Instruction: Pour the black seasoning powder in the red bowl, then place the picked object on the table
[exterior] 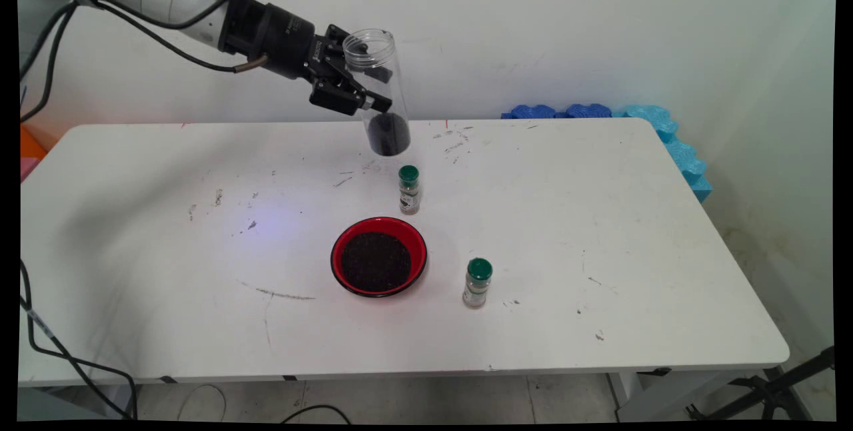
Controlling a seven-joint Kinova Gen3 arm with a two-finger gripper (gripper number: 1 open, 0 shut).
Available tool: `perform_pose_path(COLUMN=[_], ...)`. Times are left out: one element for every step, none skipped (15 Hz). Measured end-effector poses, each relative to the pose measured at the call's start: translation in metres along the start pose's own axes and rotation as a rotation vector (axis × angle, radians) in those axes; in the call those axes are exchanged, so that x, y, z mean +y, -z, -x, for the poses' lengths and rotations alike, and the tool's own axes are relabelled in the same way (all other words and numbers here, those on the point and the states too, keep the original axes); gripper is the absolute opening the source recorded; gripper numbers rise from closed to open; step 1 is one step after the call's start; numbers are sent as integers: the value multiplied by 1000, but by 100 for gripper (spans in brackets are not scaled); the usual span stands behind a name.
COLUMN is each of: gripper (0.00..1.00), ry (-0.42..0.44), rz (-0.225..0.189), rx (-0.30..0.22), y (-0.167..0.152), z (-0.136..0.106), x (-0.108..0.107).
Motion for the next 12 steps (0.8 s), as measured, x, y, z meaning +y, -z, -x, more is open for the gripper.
perform_pose_path(gripper=[0,0,0,0,0,0,0,0,0,0,0,0], ry=[-21,-33,-49,-66,-78,-86,-88,-83,-74,-58,-42,-27], rz=[-8,-13,-20,-27,-34,-40,-46,-55,-61,-70,-77,-83], rx=[-8,-13,-20,-27,-34,-39,-44,-49,-52,-59,-65,-71], y=[1,2,2,3,4,4,5,6,6,7,7,7], z=[0,1,1,2,2,3,3,4,6,9,12,16], x=[-1,-2,-3,-4,-5,-6,-7,-8,-9,-10,-11,-12])
